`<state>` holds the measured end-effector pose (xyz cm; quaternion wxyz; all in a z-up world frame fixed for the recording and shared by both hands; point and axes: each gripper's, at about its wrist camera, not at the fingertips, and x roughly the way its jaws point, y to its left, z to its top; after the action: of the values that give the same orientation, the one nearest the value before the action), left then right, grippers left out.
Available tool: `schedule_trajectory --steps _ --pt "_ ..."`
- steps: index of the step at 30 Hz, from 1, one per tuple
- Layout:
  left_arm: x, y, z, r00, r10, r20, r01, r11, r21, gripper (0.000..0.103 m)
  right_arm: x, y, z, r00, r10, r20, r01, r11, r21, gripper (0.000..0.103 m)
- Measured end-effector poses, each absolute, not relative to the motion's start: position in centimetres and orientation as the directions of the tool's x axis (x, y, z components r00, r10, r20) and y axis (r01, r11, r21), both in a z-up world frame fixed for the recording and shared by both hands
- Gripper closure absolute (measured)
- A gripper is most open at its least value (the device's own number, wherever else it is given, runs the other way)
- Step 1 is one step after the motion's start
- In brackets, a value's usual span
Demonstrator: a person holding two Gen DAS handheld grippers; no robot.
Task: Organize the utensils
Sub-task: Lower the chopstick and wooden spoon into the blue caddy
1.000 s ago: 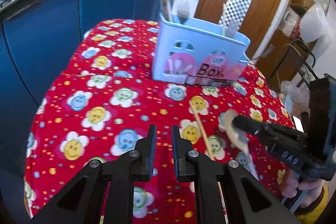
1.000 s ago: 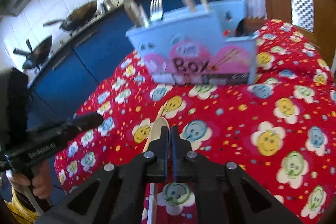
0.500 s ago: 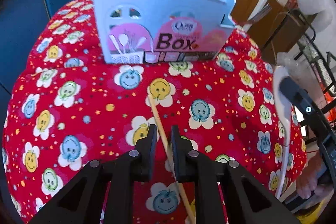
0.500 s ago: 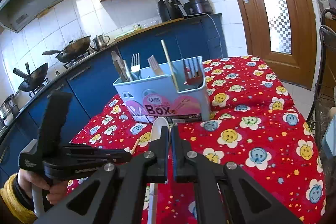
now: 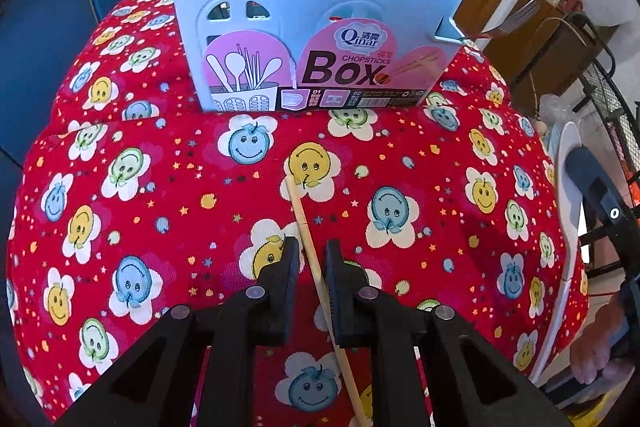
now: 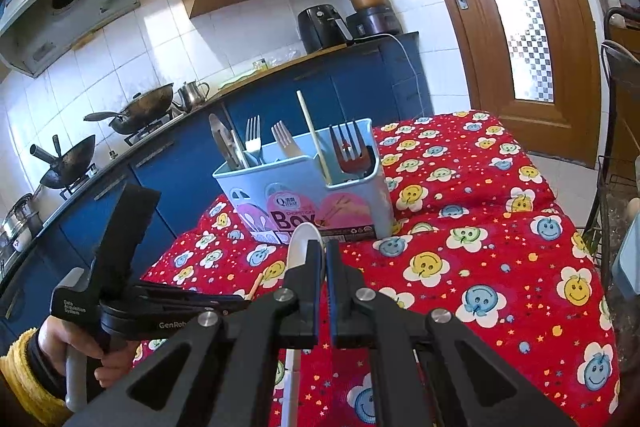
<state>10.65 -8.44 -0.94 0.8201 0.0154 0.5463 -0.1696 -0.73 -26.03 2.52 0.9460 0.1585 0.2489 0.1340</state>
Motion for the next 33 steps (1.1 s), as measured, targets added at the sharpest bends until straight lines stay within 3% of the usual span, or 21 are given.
schedule_trajectory --steps 7,8,15,23,33 --pt "10.8 -8.6 -1.1 0.340 -0.269 -0.901 0.304 0.938 -0.165 0.090 -0.9 -26.1 2.7 0.843 0.331 -0.424 -0.174 0.914 0.367 0.099" --pt "10.9 -8.7 -1.1 0.341 -0.277 -0.898 0.306 0.936 -0.173 0.096 -0.9 -26.1 2.7 0.843 0.331 -0.424 -0.175 0.914 0.367 0.099" --pt "10.3 -7.2 -0.2 0.373 -0.368 -0.852 0.299 0.917 -0.265 0.099 -0.7 -26.1 3.3 0.849 0.322 -0.419 -0.173 0.918 0.356 0.099" --pt "9.7 -5.2 5.6 0.579 -0.447 -0.682 0.320 0.894 -0.314 0.099 0.6 -26.8 6.7 0.904 0.255 -0.344 -0.140 0.935 0.326 0.099" --pt "13.2 -3.7 13.1 0.803 -0.430 -0.414 0.325 0.897 -0.301 0.099 4.8 -26.0 11.5 0.963 0.187 -0.196 -0.121 0.943 0.309 0.099"
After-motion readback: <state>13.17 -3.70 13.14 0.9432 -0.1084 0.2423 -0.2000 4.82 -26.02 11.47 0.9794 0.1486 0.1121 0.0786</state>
